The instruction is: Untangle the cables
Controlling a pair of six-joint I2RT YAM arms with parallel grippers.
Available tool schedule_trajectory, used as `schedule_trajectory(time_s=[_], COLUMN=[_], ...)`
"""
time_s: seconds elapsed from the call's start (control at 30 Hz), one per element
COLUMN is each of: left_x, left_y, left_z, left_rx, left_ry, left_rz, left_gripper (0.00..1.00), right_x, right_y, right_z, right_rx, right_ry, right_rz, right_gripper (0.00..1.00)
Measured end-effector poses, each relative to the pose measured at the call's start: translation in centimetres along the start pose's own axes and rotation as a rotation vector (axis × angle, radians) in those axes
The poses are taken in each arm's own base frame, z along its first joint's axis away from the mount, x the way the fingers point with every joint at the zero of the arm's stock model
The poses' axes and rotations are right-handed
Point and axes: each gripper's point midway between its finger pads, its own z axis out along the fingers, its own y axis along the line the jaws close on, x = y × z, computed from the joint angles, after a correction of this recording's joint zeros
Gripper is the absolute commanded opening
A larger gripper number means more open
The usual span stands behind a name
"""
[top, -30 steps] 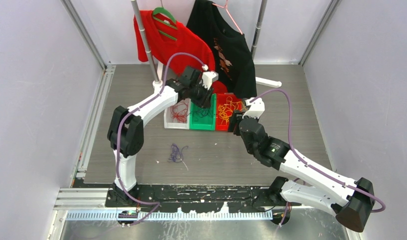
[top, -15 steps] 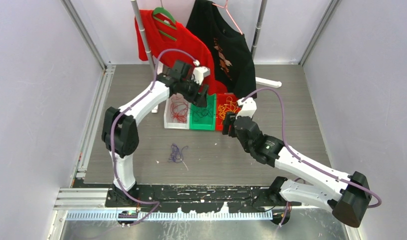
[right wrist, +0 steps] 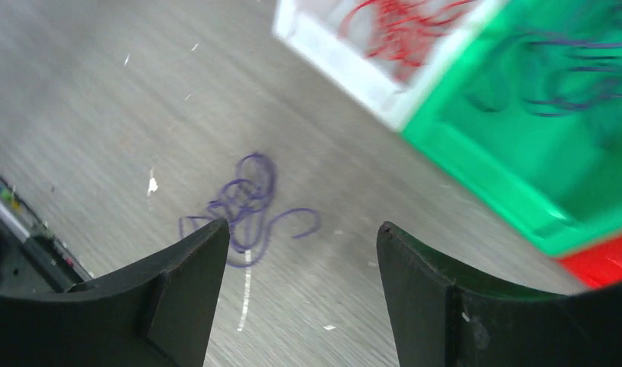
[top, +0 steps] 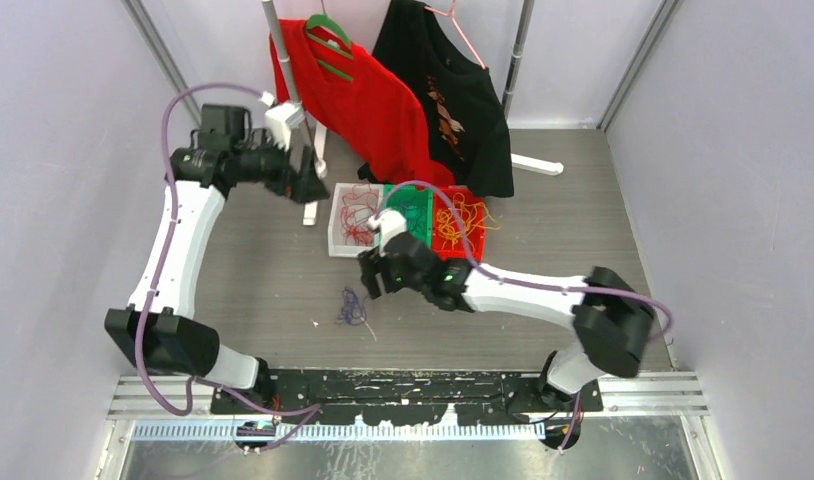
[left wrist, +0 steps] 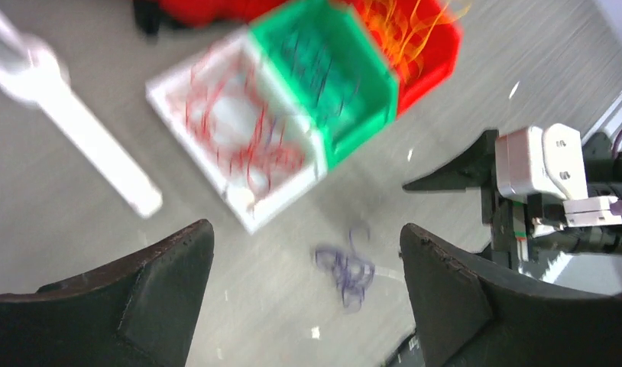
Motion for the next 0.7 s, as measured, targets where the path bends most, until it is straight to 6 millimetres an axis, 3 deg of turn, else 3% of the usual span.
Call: schedule_trajectory(time_s=[0.13, 0.23, 0.3, 0.47, 0.6, 0.7], left_x=[7.8, 12.0, 12.8, 13.1, 13.4, 13.5], left_y=[2.5, 3.2, 3.6, 4.3, 4.5, 4.7], left_z=[-2.3, -3.8, -4.8, -6.5, -6.7, -6.7], left_rx=[-0.043, -0.059, -0.075, -0.112, -0.114, -0.114], left_ry=[0.136, 0.206, 0.209, 0.192, 0.199, 0.201], left_rz=[-0.130, -0.216, -0.235, -0.236, -0.238, -0.229], left_gripper=[0.92, 0.92, 0.93, 0.93, 0.93, 0.93], right_x=[3.5, 6.2, 7.4, 9.1, 8.3, 6.2], right_y=[3.8, 5.5, 5.8, 5.3, 4.6, 3.5], right_z=[3.4, 5.7, 6.8, 7.9, 7.6, 6.5], right_rx=[-0.090, -0.121, -0.125, -0.111, -0.096, -0.086], right_ry=[0.106, 0.184, 0.216, 0.262, 0.255, 0.236], right_rz=[-0.063, -0.105, -0.125, -0.151, -0.149, -0.122], right_gripper=[0.75, 0.65, 0.51, 0.02, 0.01, 0.01])
